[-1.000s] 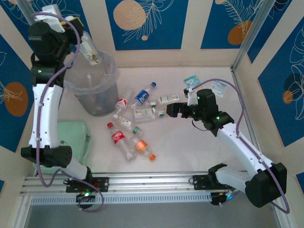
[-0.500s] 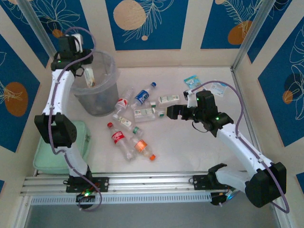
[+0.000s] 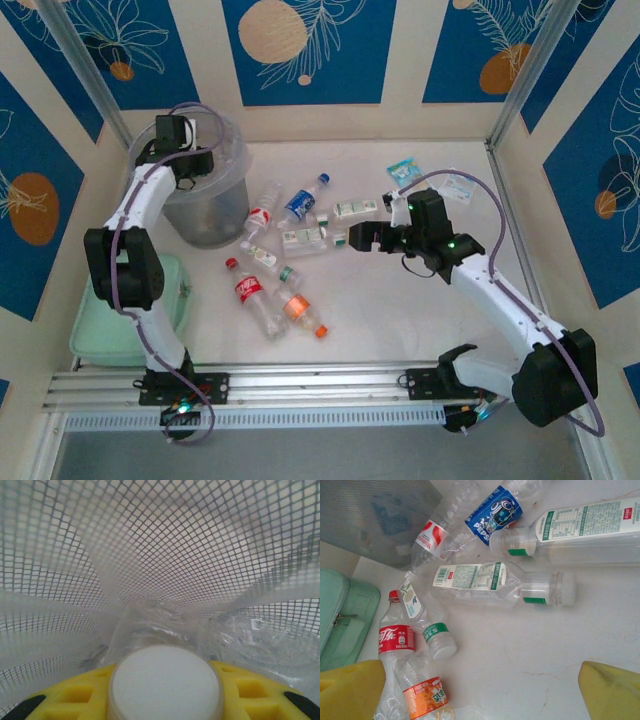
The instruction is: Put the plastic bottles in the bin
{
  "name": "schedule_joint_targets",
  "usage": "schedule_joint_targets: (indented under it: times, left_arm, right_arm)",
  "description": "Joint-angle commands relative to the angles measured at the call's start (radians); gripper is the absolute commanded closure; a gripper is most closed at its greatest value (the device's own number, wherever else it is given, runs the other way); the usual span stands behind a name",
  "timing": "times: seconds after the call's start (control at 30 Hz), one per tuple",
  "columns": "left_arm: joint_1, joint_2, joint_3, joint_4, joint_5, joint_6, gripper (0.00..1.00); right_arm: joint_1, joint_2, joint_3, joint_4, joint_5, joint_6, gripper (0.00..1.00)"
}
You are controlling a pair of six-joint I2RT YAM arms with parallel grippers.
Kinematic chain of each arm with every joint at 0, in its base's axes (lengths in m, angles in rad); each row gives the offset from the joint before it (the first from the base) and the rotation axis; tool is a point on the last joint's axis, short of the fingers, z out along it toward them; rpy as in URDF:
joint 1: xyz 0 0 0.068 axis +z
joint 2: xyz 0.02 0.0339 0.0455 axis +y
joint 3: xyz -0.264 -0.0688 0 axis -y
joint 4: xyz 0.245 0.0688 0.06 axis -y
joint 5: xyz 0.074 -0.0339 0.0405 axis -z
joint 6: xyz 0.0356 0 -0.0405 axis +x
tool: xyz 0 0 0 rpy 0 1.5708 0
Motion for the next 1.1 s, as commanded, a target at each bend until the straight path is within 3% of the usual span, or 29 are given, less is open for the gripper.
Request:
schedule_joint_targets:
  times: [0.0, 0.17, 0.23, 0.33, 0.4, 0.57, 0.7, 0.83, 1.07]
  left_arm:
    - [-0.015, 0.001, -0.045, 0.005, 0.021, -0.025, 0.59]
    - [-0.018, -0.02, -0.02, -0.011, 0.011, -0.022, 0.32]
    - [-0.018, -0.039, 0.002, -0.032, 0.002, -0.012, 0.23]
    - [-0.018, -0.069, 0.049, -0.081, -0.036, 0.007, 0.07]
    - [-0.018, -0.091, 0.076, -0.101, -0.05, 0.021, 0.0]
    - [-0.02, -0.141, 0.179, -0.163, -0.032, 0.055, 0.0]
    - [-0.031, -0.194, 0.252, -0.231, -0.047, 0.095, 0.0]
    - [-0.058, -0.267, 0.279, -0.286, -0.069, 0.121, 0.0]
    - [-0.239, -0.422, 0.189, -0.331, -0.051, 0.119, 0.0]
  right_arm:
    - [-0.009, 0.02, 0.024, -0.071, 0.069, 0.037, 0.01]
    - [-0.062, 0.058, 0.017, -0.138, 0.108, 0.151, 0.01]
    - [-0.106, 0.063, 0.0, -0.135, 0.093, 0.274, 0.01]
    - [-0.201, 0.093, -0.028, -0.054, -0.031, 0.494, 0.01]
    - [-0.201, 0.129, -0.015, -0.026, -0.021, 0.595, 0.01]
    - [-0.167, 0.26, 0.135, -0.161, 0.087, 0.833, 0.04]
    - [-0.141, 0.381, 0.274, -0.258, 0.136, 0.902, 0.05]
    - [-0.136, 0.462, 0.315, -0.207, 0.154, 0.954, 0.03]
    - [-0.128, 0.635, 0.423, -0.148, 0.137, 0.984, 0.01]
